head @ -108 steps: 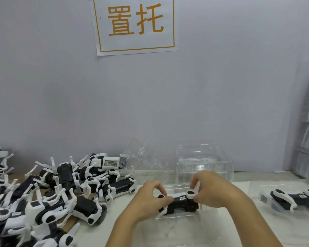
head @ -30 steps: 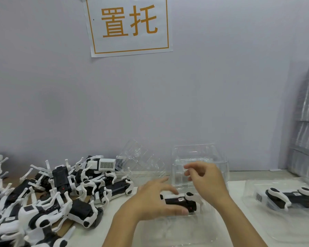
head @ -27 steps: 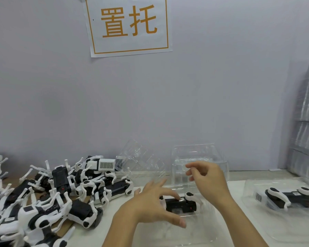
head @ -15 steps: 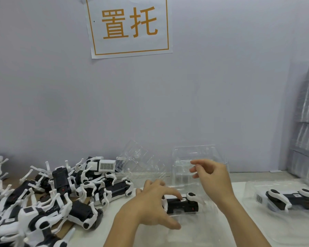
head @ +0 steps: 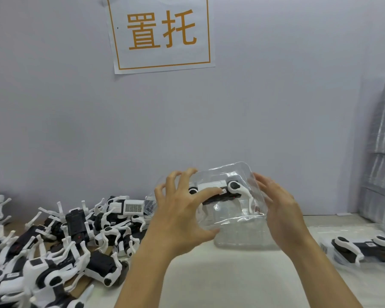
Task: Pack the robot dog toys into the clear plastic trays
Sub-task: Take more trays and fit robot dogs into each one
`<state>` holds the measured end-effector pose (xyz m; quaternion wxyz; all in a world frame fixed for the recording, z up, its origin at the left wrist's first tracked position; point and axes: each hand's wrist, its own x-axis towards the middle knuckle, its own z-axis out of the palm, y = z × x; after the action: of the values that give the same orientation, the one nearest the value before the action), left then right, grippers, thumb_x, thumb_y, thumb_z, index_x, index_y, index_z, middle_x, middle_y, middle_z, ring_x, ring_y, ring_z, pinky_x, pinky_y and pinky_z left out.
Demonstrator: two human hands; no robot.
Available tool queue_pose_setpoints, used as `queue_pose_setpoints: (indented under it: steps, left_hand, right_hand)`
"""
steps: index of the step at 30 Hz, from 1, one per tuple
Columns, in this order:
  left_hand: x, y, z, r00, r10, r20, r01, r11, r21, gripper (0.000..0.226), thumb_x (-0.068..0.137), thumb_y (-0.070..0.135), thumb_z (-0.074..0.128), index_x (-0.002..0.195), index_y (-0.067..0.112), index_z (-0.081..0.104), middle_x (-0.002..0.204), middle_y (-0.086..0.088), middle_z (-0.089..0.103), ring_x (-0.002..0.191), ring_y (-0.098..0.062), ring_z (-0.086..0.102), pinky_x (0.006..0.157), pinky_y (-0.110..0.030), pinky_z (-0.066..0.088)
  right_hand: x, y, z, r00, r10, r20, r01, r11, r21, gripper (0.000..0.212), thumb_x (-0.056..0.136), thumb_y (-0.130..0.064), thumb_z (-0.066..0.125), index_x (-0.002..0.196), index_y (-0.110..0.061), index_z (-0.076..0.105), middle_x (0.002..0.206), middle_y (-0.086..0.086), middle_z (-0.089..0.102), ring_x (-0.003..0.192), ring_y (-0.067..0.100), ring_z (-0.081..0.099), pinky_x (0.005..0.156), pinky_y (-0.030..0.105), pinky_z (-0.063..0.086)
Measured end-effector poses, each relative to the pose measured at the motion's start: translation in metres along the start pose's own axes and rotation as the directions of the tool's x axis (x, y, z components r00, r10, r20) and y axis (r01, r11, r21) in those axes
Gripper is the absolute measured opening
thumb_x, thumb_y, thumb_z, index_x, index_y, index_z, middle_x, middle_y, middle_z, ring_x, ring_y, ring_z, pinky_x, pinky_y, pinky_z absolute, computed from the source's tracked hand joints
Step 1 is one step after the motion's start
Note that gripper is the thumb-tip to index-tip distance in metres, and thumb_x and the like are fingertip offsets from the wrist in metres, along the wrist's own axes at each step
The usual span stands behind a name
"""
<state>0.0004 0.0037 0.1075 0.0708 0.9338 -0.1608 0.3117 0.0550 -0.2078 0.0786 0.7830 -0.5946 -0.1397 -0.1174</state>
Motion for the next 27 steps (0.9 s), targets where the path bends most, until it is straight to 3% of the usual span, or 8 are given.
queue_pose_setpoints:
  steps: [3, 7, 12, 14, 18, 21, 24, 27]
  left_hand:
    - [-0.001, 0.001, 0.008, 0.997, -0.009, -0.080, 0.009, 1.000, -0.001, 0.071, 0.063, 0.065, 0.071, 0.130, 0.053, 0.049, 0.154, 0.000, 0.025, 0.141, -0.029, 0.016, 0.110, -0.054, 0.020]
    - [-0.003, 0.000, 0.021, 0.994, -0.033, -0.108, 0.032, 0.999, -0.011, 0.074, 0.061, 0.060, 0.077, 0.128, 0.053, 0.046, 0.153, -0.002, 0.029, 0.140, -0.031, 0.019, 0.109, -0.055, 0.023]
    - [-0.004, 0.000, 0.027, 0.990, -0.032, -0.136, 0.033, 0.999, 0.007, 0.071, 0.058, 0.055, 0.084, 0.123, 0.050, 0.056, 0.152, -0.002, 0.032, 0.139, -0.032, 0.019, 0.109, -0.058, 0.025]
    - [-0.004, 0.001, 0.028, 0.987, -0.017, -0.161, 0.020, 1.000, 0.011, 0.072, 0.057, 0.054, 0.085, 0.123, 0.049, 0.056, 0.151, -0.002, 0.033, 0.139, -0.032, 0.021, 0.107, -0.059, 0.028]
    - [-0.003, 0.001, 0.031, 0.982, 0.003, -0.190, 0.000, 1.000, 0.017, 0.076, 0.057, 0.053, 0.085, 0.125, 0.049, 0.050, 0.151, -0.002, 0.032, 0.139, -0.032, 0.020, 0.107, -0.061, 0.029]
    - [-0.003, -0.001, 0.032, 0.983, 0.008, -0.181, -0.008, 1.000, 0.002, 0.076, 0.059, 0.055, 0.081, 0.126, 0.051, 0.045, 0.152, -0.001, 0.029, 0.140, -0.031, 0.018, 0.109, -0.058, 0.026]
    - [-0.004, -0.003, 0.031, 0.985, -0.032, -0.169, 0.017, 0.996, -0.091, 0.069, 0.060, 0.063, 0.067, 0.125, 0.053, 0.046, 0.151, 0.005, 0.026, 0.141, -0.026, 0.016, 0.110, -0.054, 0.023]
    - [-0.005, -0.007, 0.031, 0.971, -0.178, -0.162, 0.110, 0.927, -0.358, 0.066, 0.056, 0.070, 0.063, 0.119, 0.058, 0.053, 0.145, 0.015, 0.029, 0.140, -0.015, 0.018, 0.112, -0.050, 0.025]
  right_hand:
    - [-0.002, -0.003, 0.006, 0.997, -0.051, 0.058, 0.056, 0.995, -0.082, 0.039, 0.085, -0.052, 0.060, 0.121, -0.039, 0.066, 0.122, -0.018, 0.068, 0.113, 0.002, 0.063, 0.086, 0.030, 0.047]
    - [-0.006, 0.002, 0.018, 0.992, -0.128, 0.015, 0.127, 0.951, -0.284, 0.045, 0.089, -0.032, 0.071, 0.130, -0.038, 0.055, 0.121, -0.023, 0.062, 0.101, -0.016, 0.060, 0.072, 0.009, 0.050]
    - [-0.007, 0.009, 0.019, 0.993, -0.122, 0.003, 0.119, 0.957, -0.265, 0.047, 0.094, -0.025, 0.067, 0.137, -0.032, 0.050, 0.130, -0.015, 0.060, 0.110, -0.004, 0.061, 0.081, 0.018, 0.049]
    - [-0.008, 0.009, 0.018, 0.993, -0.120, 0.007, 0.119, 0.966, -0.230, 0.045, 0.094, -0.024, 0.066, 0.135, -0.035, 0.052, 0.129, -0.015, 0.061, 0.109, -0.004, 0.062, 0.077, 0.016, 0.049]
    - [-0.006, 0.009, 0.016, 0.994, -0.111, 0.001, 0.109, 0.978, -0.178, 0.043, 0.092, -0.023, 0.068, 0.131, -0.039, 0.055, 0.128, -0.014, 0.062, 0.117, 0.005, 0.060, 0.079, 0.021, 0.046]
    - [-0.005, 0.010, 0.016, 0.992, -0.125, 0.004, 0.124, 0.980, -0.157, 0.042, 0.092, -0.024, 0.070, 0.129, -0.039, 0.057, 0.125, -0.015, 0.064, 0.113, 0.001, 0.062, 0.079, 0.020, 0.046]
    - [-0.006, 0.009, 0.017, 0.987, -0.164, 0.001, 0.162, 0.978, -0.133, 0.038, 0.089, -0.036, 0.067, 0.126, -0.039, 0.060, 0.122, -0.018, 0.066, 0.110, -0.002, 0.063, 0.080, 0.021, 0.046]
    - [-0.004, 0.005, 0.015, 0.974, -0.201, -0.108, 0.199, 0.979, -0.035, 0.030, 0.092, -0.034, 0.056, 0.121, -0.037, 0.065, 0.121, -0.013, 0.068, 0.113, 0.002, 0.063, 0.087, 0.030, 0.047]
